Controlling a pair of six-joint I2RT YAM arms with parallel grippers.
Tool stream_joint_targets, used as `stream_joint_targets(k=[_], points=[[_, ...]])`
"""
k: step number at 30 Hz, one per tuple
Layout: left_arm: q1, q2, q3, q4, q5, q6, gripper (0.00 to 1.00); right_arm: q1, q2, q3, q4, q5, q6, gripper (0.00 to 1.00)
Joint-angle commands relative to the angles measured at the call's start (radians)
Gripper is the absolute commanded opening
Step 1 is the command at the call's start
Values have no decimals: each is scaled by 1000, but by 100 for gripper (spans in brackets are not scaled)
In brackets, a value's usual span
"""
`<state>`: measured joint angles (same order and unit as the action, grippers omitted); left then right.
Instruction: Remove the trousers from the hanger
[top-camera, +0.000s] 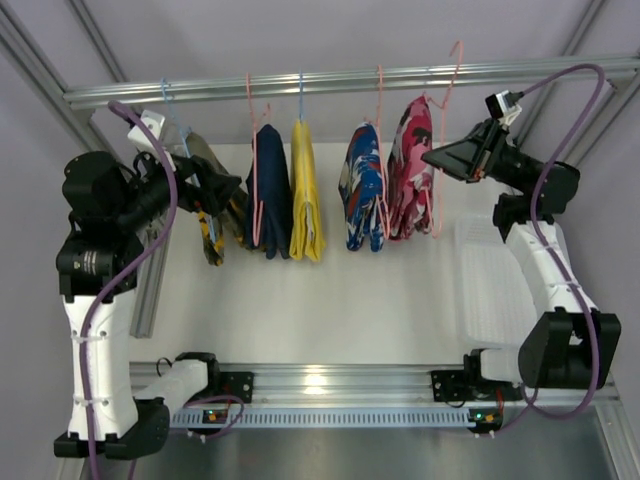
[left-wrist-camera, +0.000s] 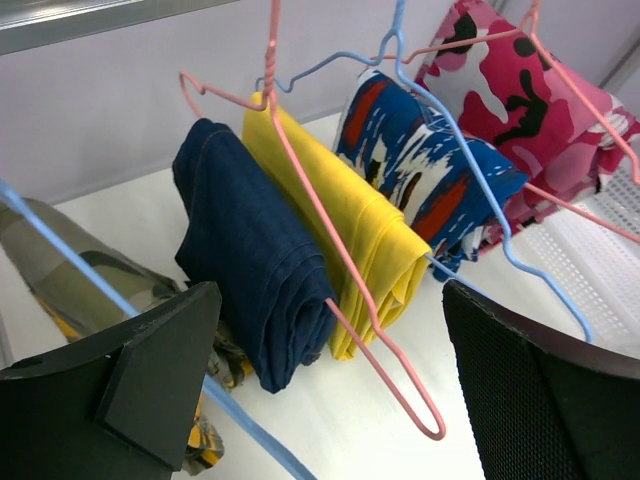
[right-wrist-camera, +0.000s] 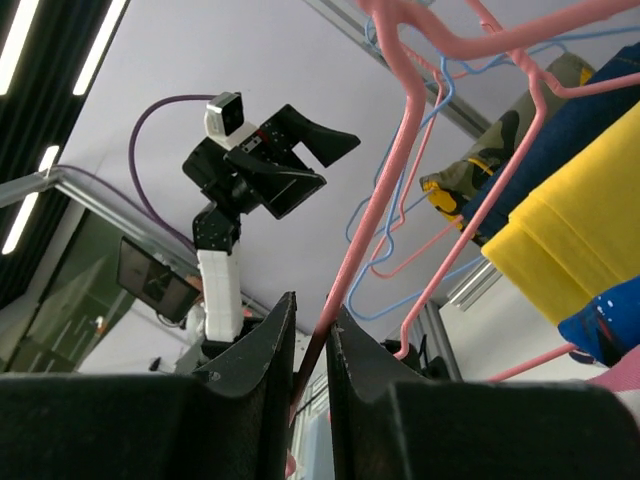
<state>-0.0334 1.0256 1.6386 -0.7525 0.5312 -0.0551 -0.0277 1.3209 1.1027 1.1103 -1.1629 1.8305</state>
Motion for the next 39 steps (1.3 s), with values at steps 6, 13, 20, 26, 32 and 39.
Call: stream_joint_targets(k=[6,13,20,26,32,39], points=[[3,60,34,133,259,-121,94,-49,-254,-36,183,45,-77,0],[-2,131,36,273,474,-291,95,-49,-408,-121,-18,12,-215,0],[-239,202,-72,663,564,-626,93,-49,-537,-138,-372,3,-476,0],[-514,336,3,723,487,-658,91,-49,-594,-135,-575,-7,-600,0],[-629,468,75,869,426,-744,90,-49,-657,-102,-819,14,-781,0],[-738,613,185,941,389,-764,89,-49,-701,-95,-955,48,-876,0]])
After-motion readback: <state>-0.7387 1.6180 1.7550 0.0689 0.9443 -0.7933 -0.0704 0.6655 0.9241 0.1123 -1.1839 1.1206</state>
